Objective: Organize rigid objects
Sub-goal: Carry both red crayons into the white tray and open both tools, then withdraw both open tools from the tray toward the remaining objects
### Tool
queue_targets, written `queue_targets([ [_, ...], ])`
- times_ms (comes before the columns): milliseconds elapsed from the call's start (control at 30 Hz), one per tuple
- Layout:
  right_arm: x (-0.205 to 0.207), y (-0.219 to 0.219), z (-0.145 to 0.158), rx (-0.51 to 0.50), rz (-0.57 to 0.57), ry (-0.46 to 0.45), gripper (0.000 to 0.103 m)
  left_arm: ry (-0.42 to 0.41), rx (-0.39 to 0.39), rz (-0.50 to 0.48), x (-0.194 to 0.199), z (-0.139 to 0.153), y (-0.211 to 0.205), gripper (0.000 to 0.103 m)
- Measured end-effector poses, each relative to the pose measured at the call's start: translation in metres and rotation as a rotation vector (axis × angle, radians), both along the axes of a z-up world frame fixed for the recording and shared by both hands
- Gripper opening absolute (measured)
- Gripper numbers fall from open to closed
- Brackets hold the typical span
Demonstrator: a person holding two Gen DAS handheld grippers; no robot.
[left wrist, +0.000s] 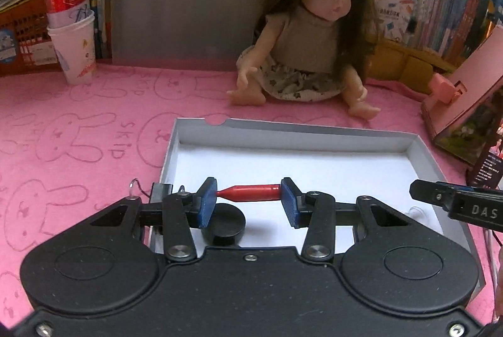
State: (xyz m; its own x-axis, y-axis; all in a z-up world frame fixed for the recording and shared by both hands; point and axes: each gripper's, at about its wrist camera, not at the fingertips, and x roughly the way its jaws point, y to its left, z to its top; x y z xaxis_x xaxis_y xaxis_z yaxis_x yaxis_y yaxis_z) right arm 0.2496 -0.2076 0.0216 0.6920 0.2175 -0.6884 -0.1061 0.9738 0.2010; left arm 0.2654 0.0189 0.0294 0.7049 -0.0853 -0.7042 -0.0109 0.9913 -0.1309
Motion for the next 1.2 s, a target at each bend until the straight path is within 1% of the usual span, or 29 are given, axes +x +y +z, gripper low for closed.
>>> queue_targets([
  [100,0.004,0.002,-0.006,-0.01,0.001,0.014,0.049,-0.006,0.033,-0.007,0.002,-0.003,-0.005,0.042],
  [200,0.007,0.003,-0.01,-0.014,0.001,0.023,0.049,-0.008,0.044,-0.015,0.003,-0.006,-0.007,0.042],
  [400,0.009,0.004,-0.015,-0.009,0.009,0.037,0.051,-0.025,0.093,-0.045,0.003,-0.009,-0.017,0.042],
  [467,0.008,0.004,-0.016,-0.008,0.017,0.034,0.054,-0.022,0.099,-0.052,0.004,-0.009,-0.02,0.043],
  [500,0.007,0.004,-0.015,-0.006,0.022,0.026,0.062,-0.02,0.097,-0.053,0.004,-0.009,-0.02,0.045],
  [533,0.005,0.003,-0.014,-0.006,0.023,0.017,0.064,-0.018,0.09,-0.051,0.004,-0.009,-0.02,0.046],
  [600,0.002,0.002,-0.012,-0.002,0.033,0.004,0.067,-0.017,0.075,-0.048,0.002,-0.008,-0.019,0.059],
  [667,-0.002,0.001,-0.009,-0.009,0.04,-0.011,0.074,-0.019,0.06,-0.047,0.0,-0.006,-0.017,0.063],
  [800,-0.012,0.001,-0.003,-0.02,0.048,-0.045,0.081,-0.029,0.051,-0.066,-0.009,0.001,-0.017,0.071],
  [867,-0.018,0.0,0.001,-0.007,0.051,-0.062,0.085,-0.041,0.056,-0.079,-0.016,0.005,-0.018,0.073],
  [1033,-0.04,0.001,0.012,0.012,0.076,-0.111,0.088,-0.061,0.048,-0.117,-0.038,0.014,-0.02,0.074],
  [1200,-0.068,0.001,0.022,0.007,0.109,-0.171,0.092,-0.098,0.055,-0.179,-0.069,0.024,-0.025,0.076],
])
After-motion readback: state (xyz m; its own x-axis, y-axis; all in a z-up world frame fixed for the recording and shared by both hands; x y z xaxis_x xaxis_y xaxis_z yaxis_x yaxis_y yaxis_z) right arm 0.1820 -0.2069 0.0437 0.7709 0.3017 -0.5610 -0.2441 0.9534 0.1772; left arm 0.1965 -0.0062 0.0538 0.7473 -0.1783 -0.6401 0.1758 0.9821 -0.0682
